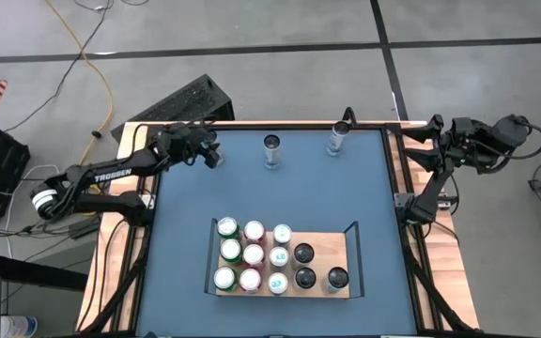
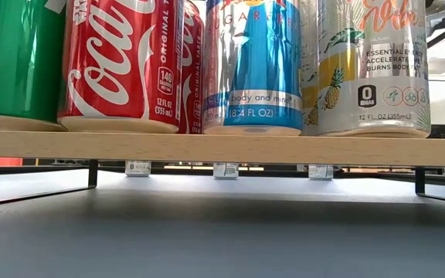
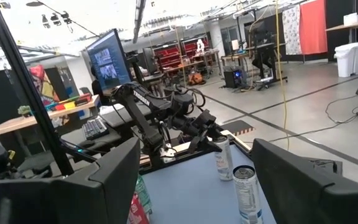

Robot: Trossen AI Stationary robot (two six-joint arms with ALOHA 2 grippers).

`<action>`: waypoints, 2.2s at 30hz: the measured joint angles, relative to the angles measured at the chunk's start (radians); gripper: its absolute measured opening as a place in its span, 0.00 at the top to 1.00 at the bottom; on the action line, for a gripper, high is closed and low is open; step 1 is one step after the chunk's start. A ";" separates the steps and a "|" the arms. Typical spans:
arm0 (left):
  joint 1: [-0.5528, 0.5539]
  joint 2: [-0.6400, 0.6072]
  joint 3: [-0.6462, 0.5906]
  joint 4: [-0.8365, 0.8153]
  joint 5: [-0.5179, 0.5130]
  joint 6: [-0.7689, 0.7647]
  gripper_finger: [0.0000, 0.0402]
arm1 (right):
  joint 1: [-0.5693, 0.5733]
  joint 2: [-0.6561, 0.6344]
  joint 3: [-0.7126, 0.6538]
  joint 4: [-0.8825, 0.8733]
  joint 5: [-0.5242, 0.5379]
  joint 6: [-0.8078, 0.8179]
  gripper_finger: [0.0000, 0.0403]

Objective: Place canned beverage on shelf
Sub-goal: Put the white-yellow soda can on the shelf aligned with the other white-yellow soda cans

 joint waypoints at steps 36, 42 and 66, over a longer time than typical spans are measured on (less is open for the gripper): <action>-0.604 0.134 0.642 -0.141 -0.130 -0.112 0.40 | 0.000 0.000 0.000 -0.038 0.043 0.062 0.25; -0.739 0.317 0.801 -0.109 -0.139 -0.006 0.39 | 0.000 0.000 0.000 -0.038 0.051 0.144 0.25; -0.852 0.760 1.126 -0.364 -0.118 -0.028 0.39 | 0.000 0.000 0.000 -0.116 -0.054 0.178 0.25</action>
